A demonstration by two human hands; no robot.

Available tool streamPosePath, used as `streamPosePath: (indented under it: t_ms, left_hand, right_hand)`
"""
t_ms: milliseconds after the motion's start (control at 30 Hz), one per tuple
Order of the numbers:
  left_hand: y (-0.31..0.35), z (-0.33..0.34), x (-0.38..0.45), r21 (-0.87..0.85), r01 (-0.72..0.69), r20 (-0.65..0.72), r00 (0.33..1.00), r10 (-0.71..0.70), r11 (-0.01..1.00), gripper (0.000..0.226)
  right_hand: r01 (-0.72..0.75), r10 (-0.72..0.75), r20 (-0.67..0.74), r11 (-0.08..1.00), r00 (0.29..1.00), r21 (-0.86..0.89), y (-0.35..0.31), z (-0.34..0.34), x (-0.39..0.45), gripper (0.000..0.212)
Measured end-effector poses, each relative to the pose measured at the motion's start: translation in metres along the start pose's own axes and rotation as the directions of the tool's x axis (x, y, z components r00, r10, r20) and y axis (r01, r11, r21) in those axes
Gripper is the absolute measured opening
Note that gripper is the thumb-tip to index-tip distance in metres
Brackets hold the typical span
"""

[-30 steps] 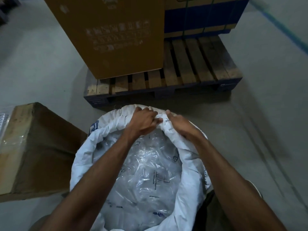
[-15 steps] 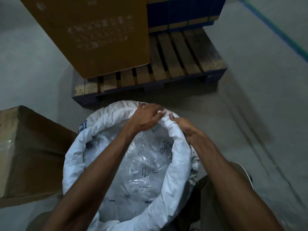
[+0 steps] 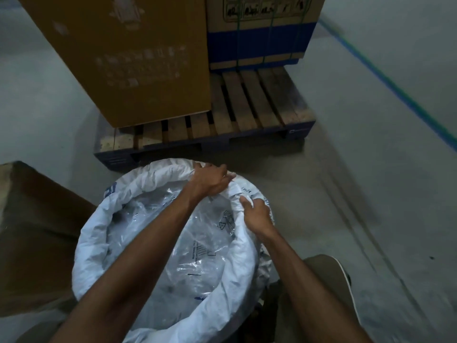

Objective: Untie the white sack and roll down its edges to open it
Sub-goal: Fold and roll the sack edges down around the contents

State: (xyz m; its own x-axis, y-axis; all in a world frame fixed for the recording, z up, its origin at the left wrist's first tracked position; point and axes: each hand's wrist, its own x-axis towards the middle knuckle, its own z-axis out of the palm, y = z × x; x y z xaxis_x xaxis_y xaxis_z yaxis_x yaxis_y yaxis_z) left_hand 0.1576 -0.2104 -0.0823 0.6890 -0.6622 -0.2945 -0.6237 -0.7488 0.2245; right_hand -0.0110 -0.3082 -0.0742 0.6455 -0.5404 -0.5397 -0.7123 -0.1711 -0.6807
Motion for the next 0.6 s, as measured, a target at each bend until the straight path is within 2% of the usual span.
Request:
streamPosePath:
  t_ms: [100,133,200,267,333,433,467,533,600]
  left_hand:
    - [-0.001,0.005,-0.027,-0.056,-0.274,-0.041,0.961,0.272,0.960,0.073]
    - [0.001,0.008,-0.035,-0.036,-0.347,-0.042,0.937,0.346,0.937,0.072]
    - [0.003,0.017,-0.043,0.016,-0.401,-0.074,0.913,0.401,0.916,0.065]
    - [0.010,0.020,-0.045,0.055,-0.388,-0.124,0.912,0.392,0.920,0.053]
    - [0.022,0.020,-0.043,0.133,-0.325,-0.104,0.935,0.339,0.936,0.042]
    - [0.041,0.023,-0.038,0.215,-0.131,-0.023,0.990,0.139,0.968,0.048]
    - [0.044,0.024,-0.035,0.210,-0.072,-0.010,0.997,0.076,0.975,0.052]
    - [0.048,0.022,-0.031,0.197,-0.027,0.025,0.999,0.023,0.980,0.060]
    - [0.049,0.016,-0.032,0.200,-0.073,0.061,0.996,0.062,0.977,0.064]
  right_hand:
    - [-0.105,0.088,0.073,0.956,0.993,0.275,0.030,0.008,0.043,0.086]
    - [-0.158,0.114,0.143,0.923,0.983,0.351,0.026,0.003,0.040,0.082]
    - [-0.278,0.177,0.267,0.867,0.947,0.413,0.008,-0.010,0.019,0.054]
    - [-0.302,0.161,0.327,0.841,0.931,0.448,-0.005,-0.019,0.000,0.043]
    - [-0.277,0.171,0.270,0.862,0.948,0.424,-0.007,-0.019,-0.005,0.048]
    - [-0.164,0.159,0.074,0.984,0.985,0.072,0.008,-0.009,-0.014,0.091]
    - [-0.115,0.115,0.016,0.993,0.993,-0.010,0.018,-0.005,-0.017,0.096]
    - [-0.103,0.104,-0.044,0.994,0.994,0.038,0.036,0.002,-0.018,0.082]
    - [-0.130,0.145,-0.085,0.979,0.986,0.159,0.044,-0.001,-0.011,0.064]
